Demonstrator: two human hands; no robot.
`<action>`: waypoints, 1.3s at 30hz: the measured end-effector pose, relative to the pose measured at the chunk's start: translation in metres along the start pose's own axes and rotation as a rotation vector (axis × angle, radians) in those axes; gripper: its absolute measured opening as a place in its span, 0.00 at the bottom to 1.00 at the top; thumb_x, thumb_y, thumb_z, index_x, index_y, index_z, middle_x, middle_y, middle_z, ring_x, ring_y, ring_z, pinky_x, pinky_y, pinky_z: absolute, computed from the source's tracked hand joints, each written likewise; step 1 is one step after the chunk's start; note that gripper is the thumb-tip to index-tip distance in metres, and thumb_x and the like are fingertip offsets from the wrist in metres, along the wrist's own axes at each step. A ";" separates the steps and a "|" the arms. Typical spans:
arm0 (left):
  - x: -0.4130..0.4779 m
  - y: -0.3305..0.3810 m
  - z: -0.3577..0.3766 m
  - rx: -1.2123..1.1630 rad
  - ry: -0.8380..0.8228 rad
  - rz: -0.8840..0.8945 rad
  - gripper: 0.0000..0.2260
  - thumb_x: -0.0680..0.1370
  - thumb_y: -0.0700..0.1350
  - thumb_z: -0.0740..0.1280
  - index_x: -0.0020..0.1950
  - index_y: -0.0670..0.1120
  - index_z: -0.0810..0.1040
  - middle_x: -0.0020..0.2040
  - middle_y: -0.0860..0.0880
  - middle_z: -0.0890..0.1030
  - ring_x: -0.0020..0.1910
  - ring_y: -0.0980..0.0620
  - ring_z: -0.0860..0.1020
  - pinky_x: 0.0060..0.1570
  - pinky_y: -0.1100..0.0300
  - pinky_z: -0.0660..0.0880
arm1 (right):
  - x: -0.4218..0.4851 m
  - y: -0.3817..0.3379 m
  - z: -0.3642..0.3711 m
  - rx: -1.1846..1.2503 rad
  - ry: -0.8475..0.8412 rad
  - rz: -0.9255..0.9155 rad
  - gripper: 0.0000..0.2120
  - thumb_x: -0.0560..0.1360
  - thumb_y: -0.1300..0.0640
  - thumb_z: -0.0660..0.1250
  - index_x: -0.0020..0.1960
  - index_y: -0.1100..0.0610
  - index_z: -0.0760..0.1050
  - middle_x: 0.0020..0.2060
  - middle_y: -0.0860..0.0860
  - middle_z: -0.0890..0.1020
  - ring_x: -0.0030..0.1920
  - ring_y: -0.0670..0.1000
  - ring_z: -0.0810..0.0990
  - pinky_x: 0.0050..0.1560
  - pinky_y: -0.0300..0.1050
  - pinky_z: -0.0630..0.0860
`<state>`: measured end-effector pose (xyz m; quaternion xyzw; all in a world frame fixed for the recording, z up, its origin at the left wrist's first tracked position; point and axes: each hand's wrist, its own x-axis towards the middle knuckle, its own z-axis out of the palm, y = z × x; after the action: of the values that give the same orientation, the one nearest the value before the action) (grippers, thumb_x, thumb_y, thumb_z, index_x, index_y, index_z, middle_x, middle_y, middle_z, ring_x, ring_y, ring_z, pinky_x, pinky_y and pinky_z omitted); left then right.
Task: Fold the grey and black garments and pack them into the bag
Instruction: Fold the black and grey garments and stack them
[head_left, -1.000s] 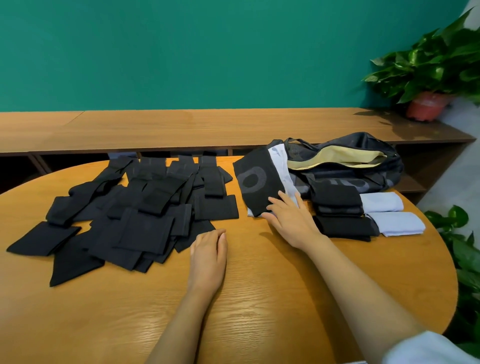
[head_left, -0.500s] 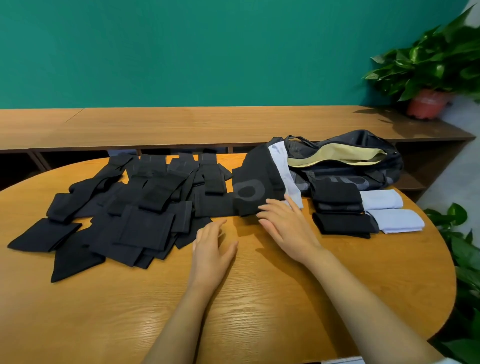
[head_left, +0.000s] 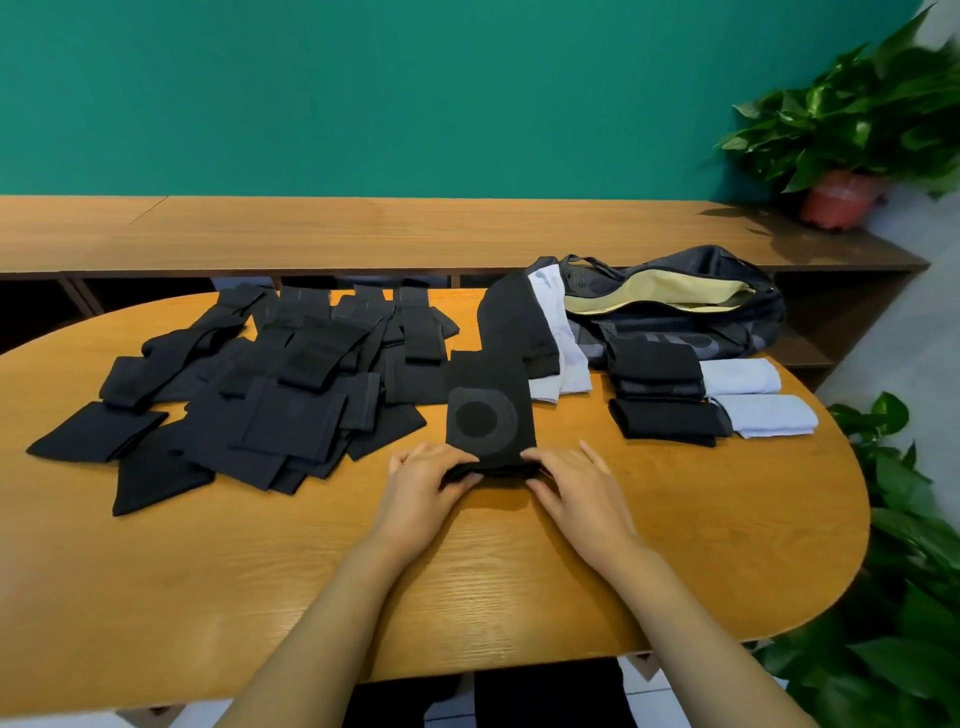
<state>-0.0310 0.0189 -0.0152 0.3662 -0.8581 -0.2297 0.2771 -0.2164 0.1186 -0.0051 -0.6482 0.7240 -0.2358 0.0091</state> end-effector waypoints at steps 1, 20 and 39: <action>-0.005 0.001 0.000 -0.012 -0.013 0.007 0.06 0.77 0.50 0.69 0.52 0.59 0.80 0.45 0.68 0.77 0.50 0.64 0.70 0.56 0.56 0.63 | -0.004 0.001 -0.001 -0.003 0.013 -0.005 0.15 0.79 0.53 0.65 0.65 0.47 0.74 0.60 0.42 0.80 0.63 0.42 0.75 0.76 0.47 0.54; -0.043 0.004 -0.002 -0.022 0.130 -0.109 0.04 0.79 0.48 0.67 0.45 0.51 0.79 0.37 0.57 0.76 0.42 0.58 0.72 0.47 0.57 0.65 | -0.023 -0.009 0.008 0.160 0.163 0.155 0.13 0.76 0.49 0.68 0.57 0.53 0.79 0.43 0.42 0.73 0.50 0.43 0.67 0.63 0.49 0.68; -0.044 0.008 -0.004 0.074 0.065 -0.072 0.14 0.77 0.45 0.69 0.62 0.53 0.81 0.56 0.60 0.72 0.56 0.59 0.67 0.57 0.59 0.60 | -0.022 -0.005 0.011 0.058 0.106 -0.014 0.11 0.77 0.54 0.67 0.59 0.48 0.79 0.60 0.42 0.78 0.64 0.45 0.67 0.65 0.45 0.59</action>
<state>-0.0075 0.0563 -0.0208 0.4140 -0.8429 -0.1957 0.2825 -0.2042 0.1350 -0.0197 -0.6394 0.7117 -0.2907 -0.0123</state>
